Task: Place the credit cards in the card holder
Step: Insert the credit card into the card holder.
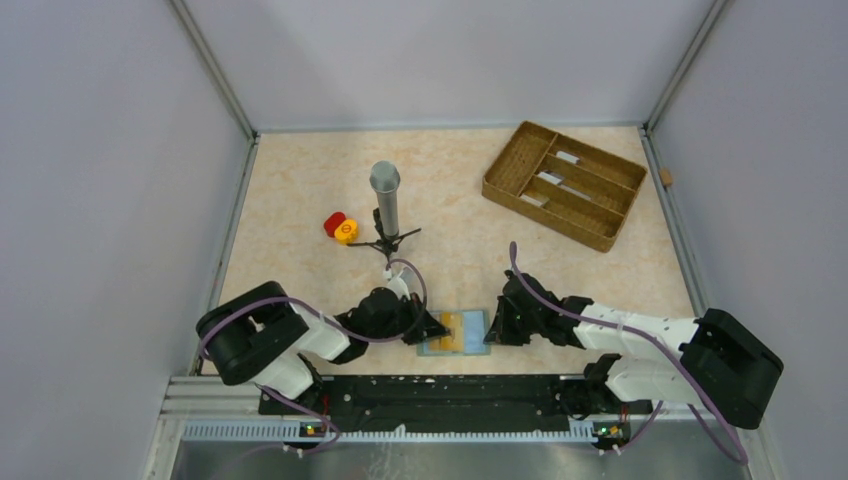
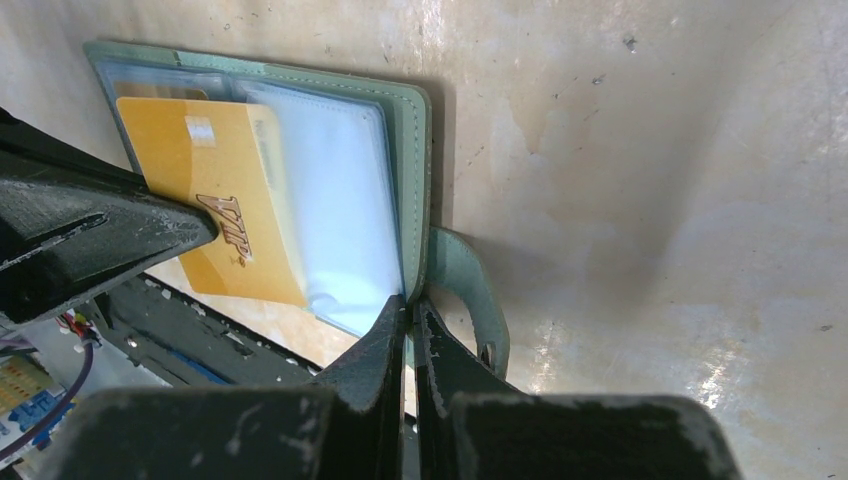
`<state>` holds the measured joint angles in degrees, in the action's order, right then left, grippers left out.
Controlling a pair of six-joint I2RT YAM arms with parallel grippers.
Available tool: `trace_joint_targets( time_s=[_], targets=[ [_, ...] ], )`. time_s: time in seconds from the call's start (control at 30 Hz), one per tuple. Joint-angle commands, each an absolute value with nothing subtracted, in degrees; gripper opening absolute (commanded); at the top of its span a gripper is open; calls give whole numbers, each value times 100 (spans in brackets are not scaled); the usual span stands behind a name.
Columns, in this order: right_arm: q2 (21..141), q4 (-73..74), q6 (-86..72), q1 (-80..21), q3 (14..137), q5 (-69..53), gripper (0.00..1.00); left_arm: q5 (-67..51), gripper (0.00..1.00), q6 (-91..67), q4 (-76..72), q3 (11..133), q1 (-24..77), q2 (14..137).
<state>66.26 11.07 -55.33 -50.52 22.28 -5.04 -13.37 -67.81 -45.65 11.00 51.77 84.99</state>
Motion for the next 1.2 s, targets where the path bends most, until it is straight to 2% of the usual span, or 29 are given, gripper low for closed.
trace_joint_targets(
  time_s=[0.0, 0.33, 0.57, 0.93, 1.17],
  targets=[
    [6795, 1572, -5459, -5182, 2133, -141, 0, -1146, 0, -6709, -4752, 1055, 5176, 8762],
    [6692, 1547, -5517, -5220, 2133, -105, 0, -891, 0, -6803, -4408, 1233, 5416, 8728],
    [6594, 1558, -5533, -5214, 2126, -84, 0, -865, 1, -6616, -3445, 1782, 5571, 8741],
    [6250, 1902, -5550, -5212, 2119, 347, 0, -206, 35, -6213, -1591, 2418, 5786, 8094],
    [6234, 1926, -5524, -5218, 2139, 379, 0, 226, 46, -5959, -650, 2897, 5943, 7900]
  ],
)
